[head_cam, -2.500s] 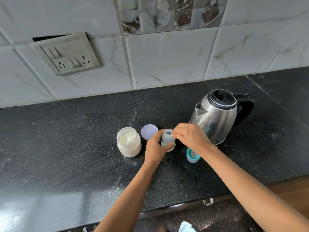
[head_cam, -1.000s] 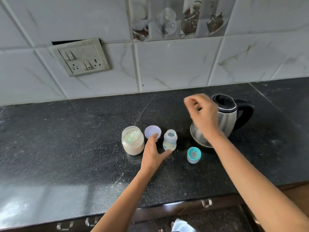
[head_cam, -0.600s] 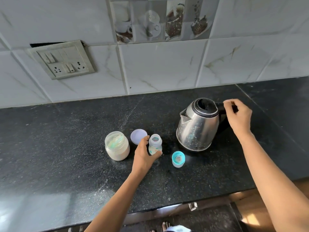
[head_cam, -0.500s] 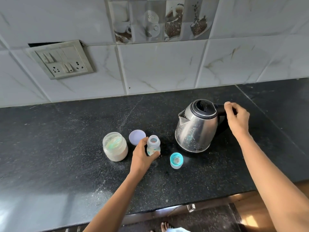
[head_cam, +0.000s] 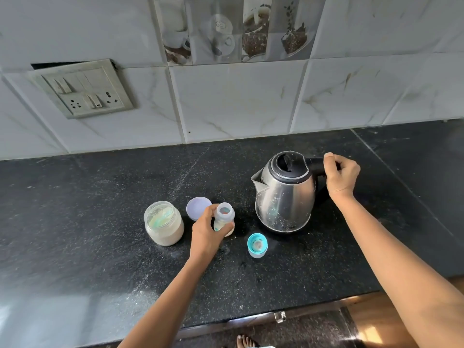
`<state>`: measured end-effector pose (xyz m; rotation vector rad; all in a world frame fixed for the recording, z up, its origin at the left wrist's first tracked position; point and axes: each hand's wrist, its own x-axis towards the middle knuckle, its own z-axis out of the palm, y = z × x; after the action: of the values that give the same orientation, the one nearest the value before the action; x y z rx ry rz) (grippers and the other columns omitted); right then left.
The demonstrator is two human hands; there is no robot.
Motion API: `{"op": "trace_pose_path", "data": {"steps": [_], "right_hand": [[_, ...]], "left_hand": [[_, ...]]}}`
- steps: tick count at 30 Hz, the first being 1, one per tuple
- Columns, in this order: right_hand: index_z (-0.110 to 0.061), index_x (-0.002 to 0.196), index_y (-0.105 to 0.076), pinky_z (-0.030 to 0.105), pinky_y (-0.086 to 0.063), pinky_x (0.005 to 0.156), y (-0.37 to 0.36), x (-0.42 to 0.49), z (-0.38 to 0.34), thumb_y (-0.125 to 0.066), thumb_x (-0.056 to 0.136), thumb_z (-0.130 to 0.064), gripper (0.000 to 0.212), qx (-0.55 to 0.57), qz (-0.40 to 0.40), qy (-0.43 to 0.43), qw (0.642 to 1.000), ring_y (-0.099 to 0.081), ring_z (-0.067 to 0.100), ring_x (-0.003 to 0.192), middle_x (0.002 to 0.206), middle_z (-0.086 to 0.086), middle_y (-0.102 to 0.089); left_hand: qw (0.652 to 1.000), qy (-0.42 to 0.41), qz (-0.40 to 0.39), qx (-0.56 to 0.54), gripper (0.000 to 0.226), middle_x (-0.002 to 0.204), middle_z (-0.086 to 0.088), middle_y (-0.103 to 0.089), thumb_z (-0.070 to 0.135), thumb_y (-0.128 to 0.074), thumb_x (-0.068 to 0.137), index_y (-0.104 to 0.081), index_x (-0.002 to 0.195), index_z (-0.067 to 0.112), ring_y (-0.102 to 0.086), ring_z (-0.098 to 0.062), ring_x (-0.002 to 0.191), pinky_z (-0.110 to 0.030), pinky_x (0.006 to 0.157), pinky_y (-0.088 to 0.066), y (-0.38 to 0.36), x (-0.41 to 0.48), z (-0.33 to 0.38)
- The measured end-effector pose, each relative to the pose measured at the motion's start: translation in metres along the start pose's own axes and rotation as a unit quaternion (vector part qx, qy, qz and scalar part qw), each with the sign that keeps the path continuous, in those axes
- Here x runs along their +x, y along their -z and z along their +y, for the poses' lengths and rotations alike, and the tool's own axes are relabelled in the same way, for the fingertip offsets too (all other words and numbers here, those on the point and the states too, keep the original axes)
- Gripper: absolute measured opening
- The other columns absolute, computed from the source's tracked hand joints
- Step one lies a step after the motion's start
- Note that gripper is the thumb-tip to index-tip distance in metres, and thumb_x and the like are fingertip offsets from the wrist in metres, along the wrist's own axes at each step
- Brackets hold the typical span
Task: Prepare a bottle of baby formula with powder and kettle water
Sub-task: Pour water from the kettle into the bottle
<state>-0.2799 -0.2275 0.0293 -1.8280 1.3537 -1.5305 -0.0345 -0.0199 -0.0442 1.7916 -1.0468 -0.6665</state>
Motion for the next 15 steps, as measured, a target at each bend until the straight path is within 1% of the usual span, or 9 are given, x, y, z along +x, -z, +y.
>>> {"op": "trace_pose_path", "data": {"steps": [2,4,6,8,10,12,15], "right_hand": [[-0.019,0.047,-0.044,0.027,-0.028,0.049,-0.004,0.003,-0.01,-0.05,0.087,-0.038,0.044,-0.006,-0.018,0.031,0.999,-0.032,0.015,0.043,0.043,-0.006,-0.034],[-0.017,0.05,-0.049,0.025,-0.028,0.049,-0.01,0.007,-0.02,-0.05,0.086,-0.04,0.043,-0.015,-0.04,0.066,0.997,-0.036,0.018,0.044,0.044,-0.002,-0.037],[-0.014,0.054,-0.057,0.021,-0.03,0.05,-0.018,0.01,-0.028,-0.051,0.085,-0.043,0.043,-0.02,-0.064,0.1,0.993,-0.042,0.018,0.047,0.046,-0.002,-0.043],[-0.007,0.057,-0.064,0.02,-0.033,0.051,-0.025,0.013,-0.036,-0.052,0.084,-0.044,0.048,-0.024,-0.086,0.134,0.987,-0.046,0.018,0.047,0.047,0.001,-0.05],[-0.005,0.059,-0.066,0.025,-0.036,0.05,-0.033,0.015,-0.043,-0.053,0.083,-0.045,0.049,-0.025,-0.105,0.159,0.981,-0.048,0.019,0.046,0.047,0.003,-0.052],[-0.005,0.058,-0.066,0.03,-0.038,0.048,-0.039,0.016,-0.049,-0.054,0.082,-0.046,0.049,-0.029,-0.117,0.178,0.977,-0.048,0.021,0.045,0.045,0.004,-0.052],[-0.005,0.056,-0.065,0.031,-0.037,0.045,-0.046,0.017,-0.055,-0.056,0.081,-0.048,0.051,-0.038,-0.126,0.197,0.971,-0.047,0.023,0.044,0.044,0.005,-0.05]], "left_hand": [[1.0,-0.003,0.003,-0.001,0.043,0.098,0.029,-0.06,0.025,-0.079,0.073,-0.053,0.102,0.042,-0.052,0.019,0.093,0.0,0.073,-0.037,0.001,0.003,0.003],[1.0,-0.009,0.003,0.001,0.042,0.099,0.028,-0.061,0.027,-0.079,0.073,-0.054,0.104,0.04,-0.053,0.017,0.094,-0.004,0.075,-0.039,0.002,0.006,0.006],[1.0,-0.01,0.007,0.006,0.044,0.1,0.027,-0.06,0.029,-0.078,0.073,-0.054,0.109,0.038,-0.055,0.011,0.094,-0.01,0.081,-0.041,0.003,0.01,0.007],[1.0,-0.01,0.015,0.009,0.047,0.103,0.024,-0.061,0.031,-0.078,0.072,-0.055,0.113,0.035,-0.057,0.004,0.097,-0.019,0.086,-0.044,0.004,0.012,0.007],[1.0,-0.01,0.025,0.012,0.048,0.104,0.022,-0.062,0.032,-0.078,0.072,-0.056,0.115,0.035,-0.059,-0.001,0.097,-0.023,0.087,-0.046,0.005,0.013,0.007],[0.999,-0.007,0.038,0.016,0.049,0.103,0.02,-0.062,0.032,-0.078,0.071,-0.056,0.114,0.036,-0.059,-0.004,0.095,-0.025,0.085,-0.048,0.007,0.013,0.007],[0.998,-0.004,0.059,0.031,0.049,0.104,0.017,-0.063,0.034,-0.077,0.071,-0.054,0.114,0.036,-0.059,-0.007,0.093,-0.026,0.081,-0.047,0.01,0.011,0.003]]}}
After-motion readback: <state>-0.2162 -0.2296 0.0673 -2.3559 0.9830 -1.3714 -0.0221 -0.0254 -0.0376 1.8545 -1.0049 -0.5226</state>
